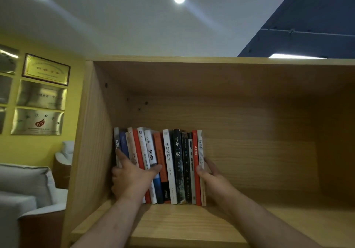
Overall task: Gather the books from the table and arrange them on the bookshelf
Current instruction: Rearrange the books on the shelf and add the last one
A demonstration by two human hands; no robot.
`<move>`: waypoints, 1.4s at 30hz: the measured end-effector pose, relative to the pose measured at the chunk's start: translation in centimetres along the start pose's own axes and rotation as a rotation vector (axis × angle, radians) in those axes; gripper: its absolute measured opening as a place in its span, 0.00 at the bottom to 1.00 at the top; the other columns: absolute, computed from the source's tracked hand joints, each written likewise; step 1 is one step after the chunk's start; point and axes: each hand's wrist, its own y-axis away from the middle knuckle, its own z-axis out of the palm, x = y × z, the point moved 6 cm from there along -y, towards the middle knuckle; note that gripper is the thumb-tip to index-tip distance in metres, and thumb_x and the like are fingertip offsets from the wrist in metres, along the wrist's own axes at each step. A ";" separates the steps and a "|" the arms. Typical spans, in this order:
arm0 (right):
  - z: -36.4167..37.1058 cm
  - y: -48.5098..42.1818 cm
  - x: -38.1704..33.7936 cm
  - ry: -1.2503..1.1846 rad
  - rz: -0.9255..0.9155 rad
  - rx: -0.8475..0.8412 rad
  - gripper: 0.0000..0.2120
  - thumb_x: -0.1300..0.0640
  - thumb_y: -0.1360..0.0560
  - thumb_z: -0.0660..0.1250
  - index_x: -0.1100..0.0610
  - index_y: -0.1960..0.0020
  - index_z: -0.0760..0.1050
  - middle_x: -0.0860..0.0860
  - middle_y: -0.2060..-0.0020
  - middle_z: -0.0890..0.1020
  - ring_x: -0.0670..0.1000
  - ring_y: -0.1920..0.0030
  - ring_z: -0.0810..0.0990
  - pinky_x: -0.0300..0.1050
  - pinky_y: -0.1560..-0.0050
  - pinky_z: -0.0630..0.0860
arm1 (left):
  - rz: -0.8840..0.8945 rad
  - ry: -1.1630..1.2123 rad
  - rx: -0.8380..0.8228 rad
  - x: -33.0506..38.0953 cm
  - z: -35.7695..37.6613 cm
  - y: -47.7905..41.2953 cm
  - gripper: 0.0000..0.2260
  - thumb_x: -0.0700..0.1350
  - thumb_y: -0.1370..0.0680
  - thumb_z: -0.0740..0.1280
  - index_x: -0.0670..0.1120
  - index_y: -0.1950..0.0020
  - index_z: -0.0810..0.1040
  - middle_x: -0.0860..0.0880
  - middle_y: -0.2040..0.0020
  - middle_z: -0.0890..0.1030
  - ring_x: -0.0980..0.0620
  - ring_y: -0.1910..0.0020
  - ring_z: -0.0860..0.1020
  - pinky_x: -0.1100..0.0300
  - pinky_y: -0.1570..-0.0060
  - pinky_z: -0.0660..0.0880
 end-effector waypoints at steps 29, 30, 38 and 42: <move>3.2 -2.0 0.1 0.396 -0.088 -0.201 0.41 0.51 0.27 0.75 0.41 0.23 0.54 0.42 0.41 0.79 0.46 0.40 0.79 0.49 0.36 0.76 | 0.306 -0.495 -0.137 1.0 0.7 0.2 0.62 0.73 0.31 0.66 0.47 0.28 0.18 0.35 0.22 0.29 0.35 0.21 0.33 0.40 0.22 0.43; 3.5 -2.1 0.0 0.405 -0.079 -0.207 0.44 0.52 0.29 0.77 0.40 0.24 0.53 0.43 0.40 0.79 0.47 0.38 0.79 0.50 0.35 0.75 | 0.309 -0.538 -0.150 0.9 0.8 0.1 0.64 0.76 0.33 0.65 0.47 0.31 0.15 0.34 0.23 0.28 0.34 0.22 0.32 0.39 0.22 0.41; 3.2 -2.5 0.7 0.461 -0.113 -0.188 0.44 0.58 0.30 0.78 0.42 0.24 0.56 0.42 0.41 0.81 0.44 0.41 0.81 0.48 0.36 0.79 | 0.382 -0.541 -0.137 2.0 0.9 0.7 0.63 0.73 0.34 0.69 0.51 0.23 0.24 0.33 0.22 0.32 0.31 0.22 0.34 0.36 0.22 0.42; 3.7 -2.4 0.6 0.419 -0.124 -0.216 0.40 0.59 0.28 0.76 0.43 0.24 0.58 0.43 0.41 0.81 0.43 0.41 0.81 0.43 0.41 0.80 | 0.423 -0.472 -0.157 2.0 1.0 0.5 0.57 0.67 0.31 0.72 0.61 0.23 0.27 0.39 0.21 0.29 0.37 0.22 0.31 0.35 0.23 0.40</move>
